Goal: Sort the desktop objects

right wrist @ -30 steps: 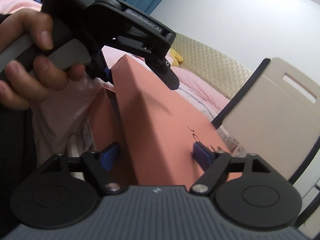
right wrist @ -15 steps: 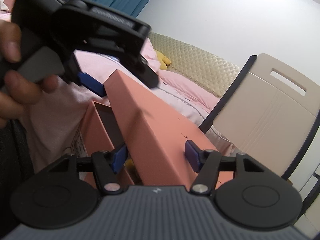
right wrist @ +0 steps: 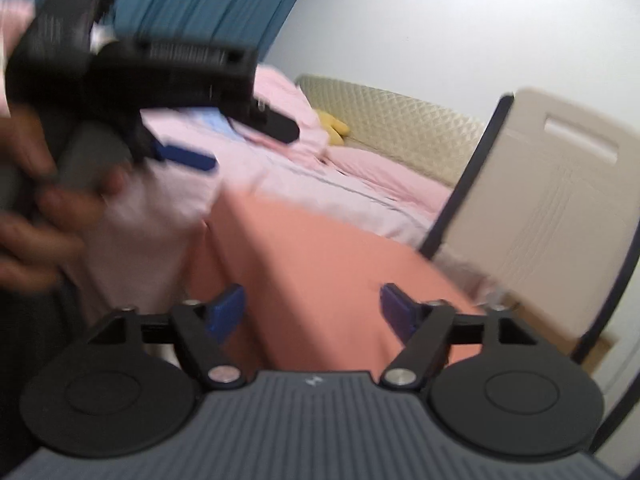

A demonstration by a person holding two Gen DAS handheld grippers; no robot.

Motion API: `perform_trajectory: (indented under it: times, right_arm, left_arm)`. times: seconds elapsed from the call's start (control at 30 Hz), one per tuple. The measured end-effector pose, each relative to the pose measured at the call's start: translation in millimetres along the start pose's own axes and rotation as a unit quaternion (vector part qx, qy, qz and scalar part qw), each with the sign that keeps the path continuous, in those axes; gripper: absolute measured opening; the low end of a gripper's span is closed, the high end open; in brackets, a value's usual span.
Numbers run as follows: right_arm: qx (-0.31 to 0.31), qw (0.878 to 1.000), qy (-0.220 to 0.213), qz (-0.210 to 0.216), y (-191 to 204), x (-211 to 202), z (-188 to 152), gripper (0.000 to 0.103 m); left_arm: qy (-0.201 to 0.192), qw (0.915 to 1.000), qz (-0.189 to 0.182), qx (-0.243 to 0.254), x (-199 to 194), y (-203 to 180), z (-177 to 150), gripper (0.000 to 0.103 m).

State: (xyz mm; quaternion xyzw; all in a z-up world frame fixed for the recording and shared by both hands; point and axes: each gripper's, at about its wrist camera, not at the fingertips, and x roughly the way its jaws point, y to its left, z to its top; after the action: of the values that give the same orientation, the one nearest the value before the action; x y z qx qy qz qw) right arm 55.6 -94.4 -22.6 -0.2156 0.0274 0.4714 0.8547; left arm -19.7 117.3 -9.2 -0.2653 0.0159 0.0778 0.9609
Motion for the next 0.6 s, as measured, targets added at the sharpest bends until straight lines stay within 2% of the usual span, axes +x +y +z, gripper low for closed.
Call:
perform_trajectory:
  times: [0.17, 0.27, 0.33, 0.4, 0.47, 0.53, 0.6]
  right_arm:
    - [0.053, 0.998, -0.027, -0.013, -9.3, -24.0, 3.4, 0.084]
    - [0.142, 0.986, -0.065, -0.057, -35.0, -49.4, -1.7, 0.085]
    - [0.24, 0.964, -0.074, -0.091, -57.2, -66.1, -14.4, 0.084]
    - [0.346, 0.928, -0.063, -0.124, -77.5, -77.4, -37.6, 0.084]
    - [0.425, 0.892, -0.046, -0.147, -92.0, -83.6, -62.4, 0.074]
    - [0.487, 0.86, -0.041, -0.147, -101.1, -85.9, -81.7, 0.071]
    - [0.532, 0.836, -0.041, -0.131, -103.3, -81.8, -94.2, 0.066]
  left_arm:
    - [0.014, 0.9994, 0.007, 0.031, 10.8, -8.3, -1.4, 0.099]
    - [0.038, 0.9959, 0.031, 0.075, 20.8, -18.5, -7.6, 0.099]
    - [0.051, 0.993, 0.04, 0.099, 26.6, -24.3, -12.6, 0.099]
    - [0.061, 0.9912, 0.046, 0.108, 31.5, -26.5, -15.7, 0.099]
    - [0.063, 0.9893, 0.058, 0.118, 35.1, -27.3, -17.4, 0.097]
    - [0.066, 0.9874, 0.071, 0.125, 38.4, -26.7, -18.2, 0.091]
    - [0.069, 0.9868, 0.075, 0.126, 40.5, -24.6, -18.5, 0.087]
